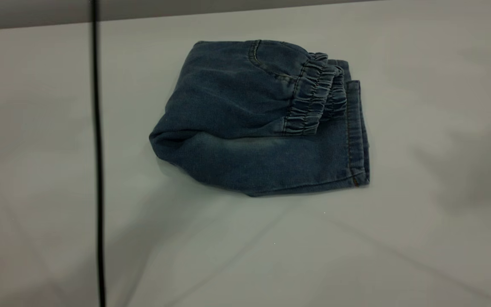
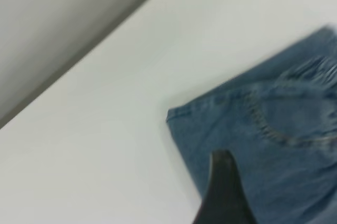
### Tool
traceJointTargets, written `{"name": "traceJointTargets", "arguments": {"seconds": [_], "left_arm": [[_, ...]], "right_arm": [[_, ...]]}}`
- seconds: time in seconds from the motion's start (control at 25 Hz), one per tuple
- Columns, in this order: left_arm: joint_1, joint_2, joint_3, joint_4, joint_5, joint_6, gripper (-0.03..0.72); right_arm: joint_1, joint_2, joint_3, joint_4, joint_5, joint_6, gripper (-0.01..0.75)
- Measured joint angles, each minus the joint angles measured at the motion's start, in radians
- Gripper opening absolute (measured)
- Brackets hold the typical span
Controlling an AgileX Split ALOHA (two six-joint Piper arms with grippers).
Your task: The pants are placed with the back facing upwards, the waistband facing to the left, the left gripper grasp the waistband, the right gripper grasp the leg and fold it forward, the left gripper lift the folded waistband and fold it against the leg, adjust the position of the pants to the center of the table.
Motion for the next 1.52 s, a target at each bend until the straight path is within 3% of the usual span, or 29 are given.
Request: {"name": "traceJointTargets", "arguments": {"seconds": [0.32, 0.48, 1.04, 1.52], "left_arm": [[0.000, -0.281, 0.003, -0.181, 0.001, 0.000, 0.467], [0.000, -0.423, 0.070, -0.184, 0.001, 0.007, 0.467], [0.000, -1.068, 0.748, -0.169, -0.003, 0.008, 0.467], [0.000, -1.461, 1.146, -0.169, -0.004, 0.008, 0.467]], "right_arm": [[0.000, -0.183, 0.151, 0.016, -0.001, 0.001, 0.416], [0.000, -0.313, 0.249, 0.017, -0.001, 0.003, 0.416], [0.000, -0.803, 0.483, -0.073, 0.001, 0.093, 0.416], [0.000, -1.180, 0.842, -0.192, -0.003, 0.100, 0.416]]}}
